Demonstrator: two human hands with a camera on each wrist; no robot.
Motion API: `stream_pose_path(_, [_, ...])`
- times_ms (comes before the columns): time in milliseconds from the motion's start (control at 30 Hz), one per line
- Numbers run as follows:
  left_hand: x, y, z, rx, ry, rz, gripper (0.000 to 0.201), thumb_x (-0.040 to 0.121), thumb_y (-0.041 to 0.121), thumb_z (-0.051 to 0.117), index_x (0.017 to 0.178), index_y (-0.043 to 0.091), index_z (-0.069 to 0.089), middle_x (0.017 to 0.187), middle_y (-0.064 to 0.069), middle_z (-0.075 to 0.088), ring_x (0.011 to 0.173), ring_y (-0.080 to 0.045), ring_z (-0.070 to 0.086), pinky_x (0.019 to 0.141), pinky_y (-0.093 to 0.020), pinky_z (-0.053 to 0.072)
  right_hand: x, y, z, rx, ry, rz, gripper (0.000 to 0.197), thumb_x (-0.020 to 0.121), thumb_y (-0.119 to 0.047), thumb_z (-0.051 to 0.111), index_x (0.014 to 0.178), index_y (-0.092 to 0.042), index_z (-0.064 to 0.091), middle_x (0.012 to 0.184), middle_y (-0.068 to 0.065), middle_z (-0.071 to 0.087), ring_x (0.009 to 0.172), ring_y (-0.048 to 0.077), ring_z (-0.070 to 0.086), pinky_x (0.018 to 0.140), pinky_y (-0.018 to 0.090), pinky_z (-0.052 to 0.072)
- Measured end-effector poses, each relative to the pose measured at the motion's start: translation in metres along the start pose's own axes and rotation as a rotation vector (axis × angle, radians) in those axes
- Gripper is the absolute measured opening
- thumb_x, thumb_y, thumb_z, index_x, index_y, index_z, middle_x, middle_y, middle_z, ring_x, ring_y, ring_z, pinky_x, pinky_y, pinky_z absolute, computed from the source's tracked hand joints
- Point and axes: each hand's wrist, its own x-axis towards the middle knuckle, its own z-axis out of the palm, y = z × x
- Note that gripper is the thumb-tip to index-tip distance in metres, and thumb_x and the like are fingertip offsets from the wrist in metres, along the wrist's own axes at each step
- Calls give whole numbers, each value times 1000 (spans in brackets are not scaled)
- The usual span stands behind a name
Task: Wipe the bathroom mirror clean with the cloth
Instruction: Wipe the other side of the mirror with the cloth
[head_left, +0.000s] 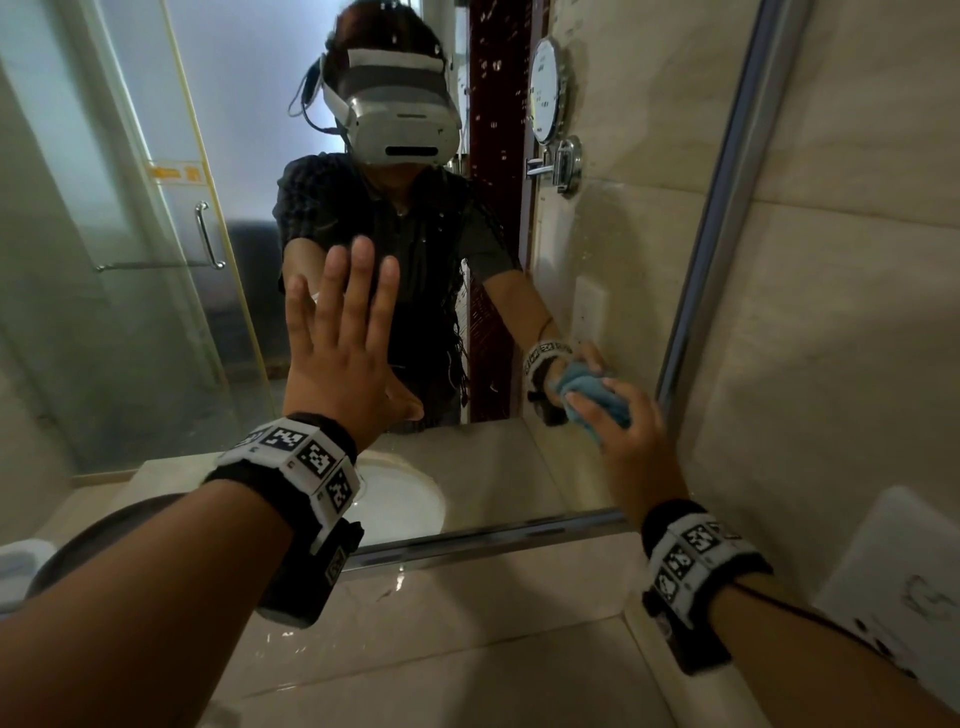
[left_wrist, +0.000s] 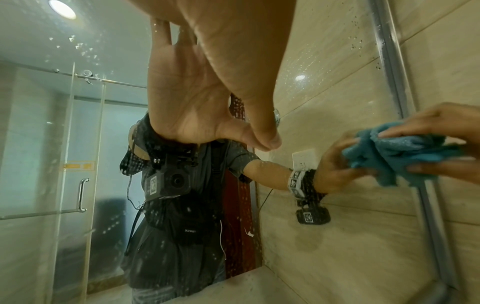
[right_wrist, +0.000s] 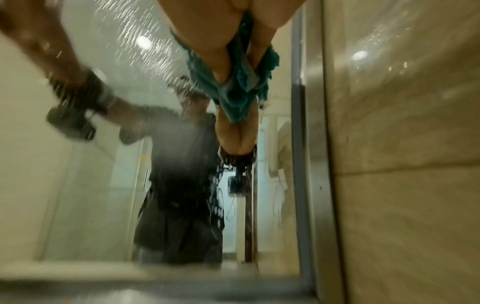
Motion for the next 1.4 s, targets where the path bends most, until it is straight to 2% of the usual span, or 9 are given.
stream_pose_path(233, [-1,0,1,-9,-2,0,144,43,70,73,150,9,-1,156,-10,-7,139,-25,-28,114,-54,-3,55,-10,-27,334,406,176,26,92,-33,59,116,-24,53,105,-21,51,97,-13,53,75,3,44])
stream_pose_path(433, [0,0,0,-14,-10,-5,145,42,69,76,150,10,-1,156,-9,-8,139,-25,-28,114,-54,-5,3,17,3,129,135,198,32,94,-16,52,126,-18,54,114,-22,44,99,-25,36,85,-4,27])
stream_pose_path(533, [0,0,0,-14,-5,-1,144,42,69,75,151,10,1,156,-9,-6,140,-26,-26,114,-53,-5,20,8,-14,113,224,186,42,92,-5,52,132,-16,50,129,-2,42,114,-4,41,100,13,36])
stream_pose_path(633, [0,-1,2,-21,18,-1,146,39,69,77,151,9,4,157,-10,-3,141,-26,-21,114,-52,-6,52,-16,-24,-2,357,100,55,89,0,54,140,-18,43,139,16,33,125,30,40,105,43,39])
stream_pose_path(833, [-1,-1,0,15,20,1,146,38,71,76,150,8,7,157,-12,-1,144,-29,-8,114,-51,-6,15,-62,16,-197,-220,-395,77,75,6,65,137,-35,42,141,11,36,120,30,27,95,47,45])
stream_pose_path(900, [-1,-1,0,24,17,-1,145,39,71,76,150,7,7,157,-14,-2,144,-30,-4,115,-51,-7,22,-56,11,-233,-194,-457,75,73,6,67,134,-33,47,137,12,41,118,33,35,89,51,48])
stream_pose_path(1033, [-1,0,1,13,15,-6,147,38,71,76,150,8,6,157,-14,1,144,-30,-1,115,-51,-7,77,-85,-20,-145,213,-208,29,88,-41,61,115,-43,51,123,-5,47,110,16,51,90,36,50])
stream_pose_path(1133, [-1,-1,3,-10,34,3,147,36,71,76,150,9,6,157,-12,3,144,-29,1,115,-52,-3,88,-101,-18,-165,277,-256,60,84,-1,59,133,-33,47,134,3,33,113,28,36,91,36,43])
stream_pose_path(1400, [-4,-2,-9,10,45,-5,131,52,74,68,150,10,9,156,-13,7,143,-31,6,114,-51,0,38,-63,3,-393,-46,-673,86,49,2,85,124,-26,53,122,5,37,86,25,35,58,33,52])
